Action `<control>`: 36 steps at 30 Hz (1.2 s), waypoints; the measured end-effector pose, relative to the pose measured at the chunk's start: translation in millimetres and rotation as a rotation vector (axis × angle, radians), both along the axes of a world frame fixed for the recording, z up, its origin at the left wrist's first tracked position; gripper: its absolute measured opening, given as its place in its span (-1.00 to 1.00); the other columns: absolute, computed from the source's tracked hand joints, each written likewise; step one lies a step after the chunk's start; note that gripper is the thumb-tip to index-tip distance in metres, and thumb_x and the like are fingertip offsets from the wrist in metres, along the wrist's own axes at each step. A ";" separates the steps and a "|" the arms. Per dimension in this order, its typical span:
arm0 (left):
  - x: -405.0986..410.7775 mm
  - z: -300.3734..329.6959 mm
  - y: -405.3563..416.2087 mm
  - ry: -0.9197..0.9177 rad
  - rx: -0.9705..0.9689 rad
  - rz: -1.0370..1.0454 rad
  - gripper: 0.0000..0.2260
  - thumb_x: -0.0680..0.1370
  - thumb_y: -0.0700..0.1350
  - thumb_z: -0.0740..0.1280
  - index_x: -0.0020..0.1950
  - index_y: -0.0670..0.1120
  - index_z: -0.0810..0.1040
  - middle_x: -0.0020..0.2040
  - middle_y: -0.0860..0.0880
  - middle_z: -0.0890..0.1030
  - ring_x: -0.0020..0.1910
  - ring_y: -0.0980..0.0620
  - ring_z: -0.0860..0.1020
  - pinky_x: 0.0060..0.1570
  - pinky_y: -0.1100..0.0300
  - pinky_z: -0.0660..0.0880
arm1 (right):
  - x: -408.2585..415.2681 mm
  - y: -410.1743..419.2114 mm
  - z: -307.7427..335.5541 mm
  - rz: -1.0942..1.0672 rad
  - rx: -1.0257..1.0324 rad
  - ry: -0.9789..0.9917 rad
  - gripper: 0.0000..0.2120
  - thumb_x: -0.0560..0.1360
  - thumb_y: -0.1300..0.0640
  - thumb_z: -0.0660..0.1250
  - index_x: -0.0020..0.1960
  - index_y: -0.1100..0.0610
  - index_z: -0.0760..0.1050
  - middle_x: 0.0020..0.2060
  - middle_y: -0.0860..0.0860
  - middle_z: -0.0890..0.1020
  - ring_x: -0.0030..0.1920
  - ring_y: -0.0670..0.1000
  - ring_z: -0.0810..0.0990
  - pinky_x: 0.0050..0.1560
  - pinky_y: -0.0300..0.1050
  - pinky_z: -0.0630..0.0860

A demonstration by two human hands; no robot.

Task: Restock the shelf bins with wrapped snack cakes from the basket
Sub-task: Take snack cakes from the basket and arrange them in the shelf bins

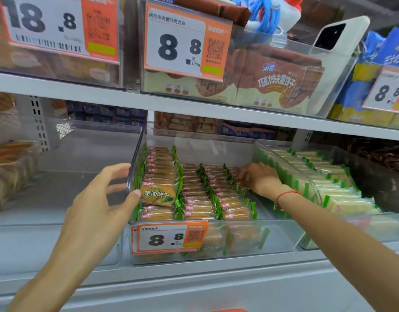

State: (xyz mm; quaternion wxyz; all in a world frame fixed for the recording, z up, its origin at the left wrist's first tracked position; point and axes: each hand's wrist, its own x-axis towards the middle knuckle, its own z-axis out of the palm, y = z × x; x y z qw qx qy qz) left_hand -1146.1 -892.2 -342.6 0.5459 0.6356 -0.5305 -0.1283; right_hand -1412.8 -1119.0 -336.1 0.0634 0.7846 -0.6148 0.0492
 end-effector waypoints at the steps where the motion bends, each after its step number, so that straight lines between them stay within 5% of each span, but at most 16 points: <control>1: 0.2 -0.8 -0.2 0.000 -0.003 0.004 -0.67 0.50 -0.15 0.39 0.05 0.29 0.43 -0.02 0.41 0.50 -0.16 0.62 0.43 -0.13 0.43 0.33 | 0.0 -0.2 -1.3 -0.007 0.008 -0.005 -0.88 0.52 0.01 0.37 0.05 -0.10 0.59 0.10 0.01 0.63 0.11 0.12 0.59 0.09 -0.06 0.51; 8: -0.9 1.8 0.3 -0.031 0.005 0.029 -0.69 0.51 -0.12 0.39 0.14 0.21 0.43 0.02 0.35 0.51 0.04 0.20 0.53 0.01 0.13 0.38 | -1.4 13.4 4.5 0.041 0.065 0.050 -0.63 0.49 0.23 0.30 0.26 0.00 0.48 0.21 0.05 0.55 0.14 0.15 0.56 0.04 -0.08 0.51; 14: -1.9 4.5 3.1 -0.040 0.054 0.014 -0.61 0.52 -0.06 0.39 0.32 0.09 0.42 0.16 0.21 0.51 0.06 0.17 0.50 0.06 0.13 0.40 | -1.6 78.4 31.0 0.256 -0.023 -0.233 -0.68 0.49 0.00 0.38 0.23 -0.02 0.51 0.06 -0.04 0.62 -0.04 -0.06 0.57 0.01 -0.10 0.54; 18: -12.3 -0.4 15.9 -0.093 -0.076 0.057 -0.61 0.51 -0.10 0.39 0.32 0.01 0.43 0.23 0.10 0.50 0.16 0.09 0.49 0.18 0.09 0.43 | 8.1 144.9 29.6 0.443 -0.074 -0.381 -0.72 0.47 0.03 0.41 0.17 -0.07 0.52 -0.07 -0.15 0.57 -0.10 -0.11 0.54 -0.05 -0.08 0.54; 22: -27.3 -10.2 48.6 -0.279 -0.227 0.079 -0.72 0.51 -0.05 0.35 0.22 0.06 0.48 0.10 0.18 0.51 0.08 0.08 0.50 0.02 0.11 0.45 | 28.4 200.0 4.4 0.593 -0.030 -0.342 -0.73 0.46 -0.01 0.39 0.15 -0.06 0.52 -0.13 -0.18 0.55 -0.16 -0.12 0.53 -0.15 -0.09 0.51; 26: -27.2 -43.1 84.6 -0.322 0.025 0.057 -0.82 0.51 -0.03 0.36 0.09 0.17 0.52 -0.09 0.27 0.52 -0.09 0.17 0.50 -0.10 0.17 0.43 | 45.5 232.2 -51.8 0.570 0.270 -0.173 -0.60 0.50 -0.10 0.34 0.31 -0.08 0.40 0.01 -0.15 0.52 -0.05 -0.11 0.50 -0.07 -0.14 0.41; 32: 7.4 -129.5 122.0 -0.604 0.767 -0.151 -0.71 0.55 -0.01 0.27 0.28 0.16 0.46 0.26 0.14 0.53 0.26 0.07 0.48 0.15 0.17 0.42 | 68.0 255.7 -160.0 0.512 0.725 0.057 -0.61 0.57 -0.03 0.25 0.37 0.03 0.36 0.16 0.04 0.57 0.14 0.09 0.52 0.06 -0.03 0.45; 36: 32.2 -194.4 146.8 -0.660 1.148 -0.305 -0.66 0.57 0.03 0.25 0.35 0.11 0.43 0.33 0.00 0.50 0.27 -0.04 0.48 0.18 0.11 0.44 | 79.1 286.9 -216.1 0.521 0.900 -0.032 -0.50 0.54 -0.06 0.30 0.41 0.08 0.32 0.33 0.08 0.44 0.27 0.13 0.46 0.12 -0.11 0.40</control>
